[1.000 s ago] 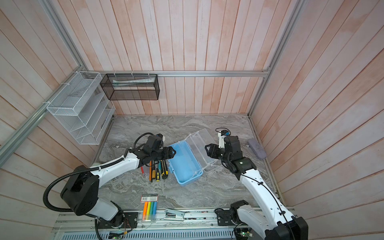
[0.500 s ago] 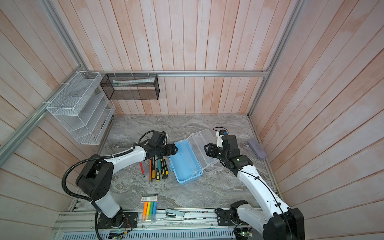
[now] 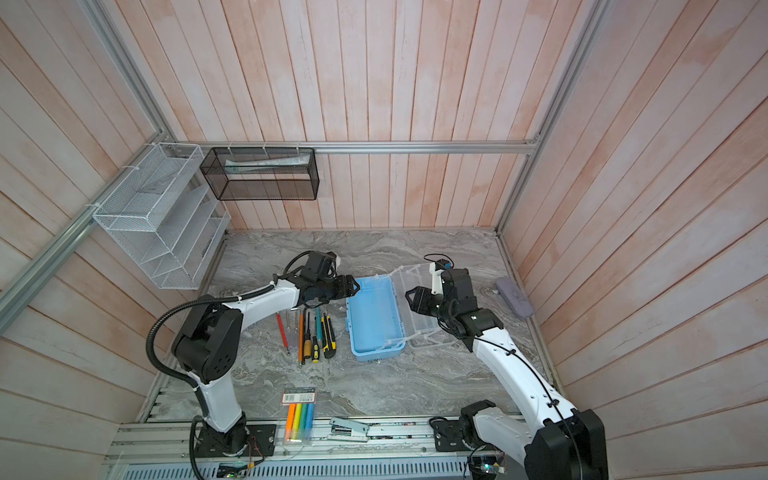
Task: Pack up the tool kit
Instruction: 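Release the box with the left gripper and draw it back, then move the left gripper over the red-handled hex key while the right gripper holds the lid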
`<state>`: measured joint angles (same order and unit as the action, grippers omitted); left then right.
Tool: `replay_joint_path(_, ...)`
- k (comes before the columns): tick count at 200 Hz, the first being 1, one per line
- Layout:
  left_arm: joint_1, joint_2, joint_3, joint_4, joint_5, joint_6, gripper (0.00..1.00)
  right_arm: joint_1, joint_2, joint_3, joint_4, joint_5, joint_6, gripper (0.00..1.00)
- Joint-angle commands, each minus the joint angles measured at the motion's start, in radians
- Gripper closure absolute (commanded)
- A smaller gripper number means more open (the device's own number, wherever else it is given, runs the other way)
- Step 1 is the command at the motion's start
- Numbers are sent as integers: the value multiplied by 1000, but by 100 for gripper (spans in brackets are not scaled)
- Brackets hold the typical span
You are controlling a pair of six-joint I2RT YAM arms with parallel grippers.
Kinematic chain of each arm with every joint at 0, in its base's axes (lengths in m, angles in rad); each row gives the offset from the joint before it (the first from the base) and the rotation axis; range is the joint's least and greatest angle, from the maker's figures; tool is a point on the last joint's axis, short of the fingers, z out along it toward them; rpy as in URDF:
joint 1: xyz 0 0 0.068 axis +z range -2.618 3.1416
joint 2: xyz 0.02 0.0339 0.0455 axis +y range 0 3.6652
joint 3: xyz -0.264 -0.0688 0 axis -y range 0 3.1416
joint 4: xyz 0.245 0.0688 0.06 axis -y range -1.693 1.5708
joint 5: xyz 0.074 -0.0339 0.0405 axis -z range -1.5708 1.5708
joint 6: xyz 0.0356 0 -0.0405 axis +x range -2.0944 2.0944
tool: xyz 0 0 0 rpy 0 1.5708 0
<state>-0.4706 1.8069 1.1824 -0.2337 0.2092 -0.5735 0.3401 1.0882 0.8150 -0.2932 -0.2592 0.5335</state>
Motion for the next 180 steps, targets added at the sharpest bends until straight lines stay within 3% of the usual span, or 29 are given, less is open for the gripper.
replay_joint_path(1,66,-188,-122,-46,-116,14,20,18,-20,44,-24,15,-10,50)
replay_joint_path(42,105,-452,-370,-119,-248,-16,25,75,-19,45,-32,69,-15,51)
replay_joint_path(65,154,-523,-464,-139,-272,-33,32,101,-2,50,-28,86,-18,53)
replay_joint_path(78,198,-531,-497,-135,-254,-37,38,113,11,47,-14,91,-18,55)
replay_joint_path(114,252,-494,-518,-109,-250,-34,41,141,57,49,1,106,-20,57)
replay_joint_path(180,303,-368,-493,-53,-235,-28,56,146,79,21,36,107,-6,57)
